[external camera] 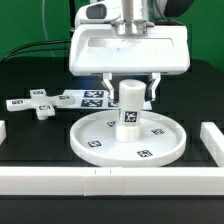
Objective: Assemble round table
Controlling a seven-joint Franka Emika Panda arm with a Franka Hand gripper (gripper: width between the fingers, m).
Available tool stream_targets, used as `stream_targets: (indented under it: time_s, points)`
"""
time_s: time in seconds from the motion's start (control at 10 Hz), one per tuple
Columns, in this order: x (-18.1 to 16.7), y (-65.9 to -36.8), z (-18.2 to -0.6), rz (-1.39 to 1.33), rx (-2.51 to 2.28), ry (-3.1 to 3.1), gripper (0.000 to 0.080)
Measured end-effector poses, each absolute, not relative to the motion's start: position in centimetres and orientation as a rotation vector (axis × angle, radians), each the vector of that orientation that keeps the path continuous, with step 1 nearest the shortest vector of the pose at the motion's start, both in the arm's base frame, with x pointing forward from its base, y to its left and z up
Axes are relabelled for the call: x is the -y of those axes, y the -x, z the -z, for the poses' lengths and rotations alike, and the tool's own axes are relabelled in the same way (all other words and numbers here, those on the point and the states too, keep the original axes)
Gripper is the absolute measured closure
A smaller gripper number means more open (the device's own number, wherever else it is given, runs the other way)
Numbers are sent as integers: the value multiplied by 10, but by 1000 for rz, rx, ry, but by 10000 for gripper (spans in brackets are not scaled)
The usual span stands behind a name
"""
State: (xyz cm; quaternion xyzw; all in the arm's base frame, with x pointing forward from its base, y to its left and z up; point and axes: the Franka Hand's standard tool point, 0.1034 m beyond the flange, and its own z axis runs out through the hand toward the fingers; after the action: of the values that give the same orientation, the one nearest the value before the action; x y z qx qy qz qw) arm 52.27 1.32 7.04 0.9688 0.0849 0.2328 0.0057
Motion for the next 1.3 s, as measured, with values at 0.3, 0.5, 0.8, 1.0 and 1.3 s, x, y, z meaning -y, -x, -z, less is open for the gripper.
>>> stream_targets:
  time_s: [0.3,0.5,0.8,1.0,1.3]
  points:
    - [-12,-523,-82,-671,-275,-3051,161]
    - [-10,-526,-96,-623,-279,-3067,153]
    - [-10,-531,-109,-603,-283,-3075,151]
    - [-10,-531,-108,-597,-283,-3077,151]
    - [-4,-528,-95,-546,-282,-3089,151]
